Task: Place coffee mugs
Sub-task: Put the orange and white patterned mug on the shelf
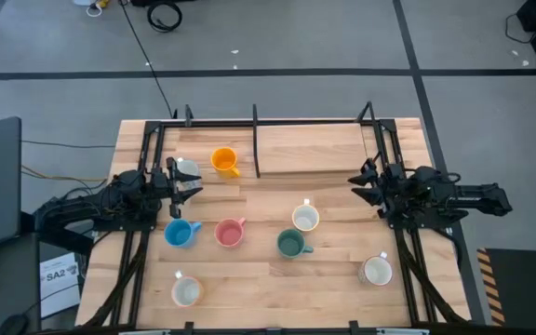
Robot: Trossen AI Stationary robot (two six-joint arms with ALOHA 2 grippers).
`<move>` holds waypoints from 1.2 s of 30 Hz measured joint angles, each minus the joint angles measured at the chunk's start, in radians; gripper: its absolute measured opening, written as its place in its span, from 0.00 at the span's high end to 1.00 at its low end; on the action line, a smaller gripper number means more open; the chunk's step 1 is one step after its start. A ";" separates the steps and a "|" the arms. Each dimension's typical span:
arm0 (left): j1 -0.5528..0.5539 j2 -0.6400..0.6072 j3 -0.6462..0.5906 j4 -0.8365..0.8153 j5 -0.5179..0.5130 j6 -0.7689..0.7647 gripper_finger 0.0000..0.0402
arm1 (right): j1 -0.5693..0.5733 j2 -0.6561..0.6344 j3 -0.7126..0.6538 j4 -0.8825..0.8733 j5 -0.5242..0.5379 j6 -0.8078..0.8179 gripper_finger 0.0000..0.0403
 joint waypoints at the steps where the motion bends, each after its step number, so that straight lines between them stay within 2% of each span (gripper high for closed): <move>1: 0.000 0.000 0.000 0.000 0.000 0.000 0.58 | 0.000 0.000 0.000 0.012 0.008 0.009 0.60; 8: 0.000 0.000 0.000 0.000 0.000 0.000 0.58 | 0.000 0.032 0.057 0.014 0.025 0.005 0.60; 16: 0.000 0.000 0.000 0.000 0.000 0.000 0.58 | 0.000 0.210 0.227 -0.034 0.025 -0.048 0.60; 22: 0.000 0.000 0.000 0.000 0.000 0.000 0.58 | -0.001 0.418 0.406 -0.173 0.026 -0.049 0.60; 28: 0.000 0.000 0.000 0.000 0.000 0.000 0.58 | -0.001 0.619 0.614 -0.399 0.025 -0.066 0.60; 31: 0.000 0.000 0.000 0.000 0.000 0.000 0.58 | -0.001 0.702 0.706 -0.509 0.025 -0.139 0.60; 36: 0.000 0.000 0.000 0.000 0.000 -0.001 0.58 | -0.006 0.823 0.818 -0.660 0.023 -0.351 0.60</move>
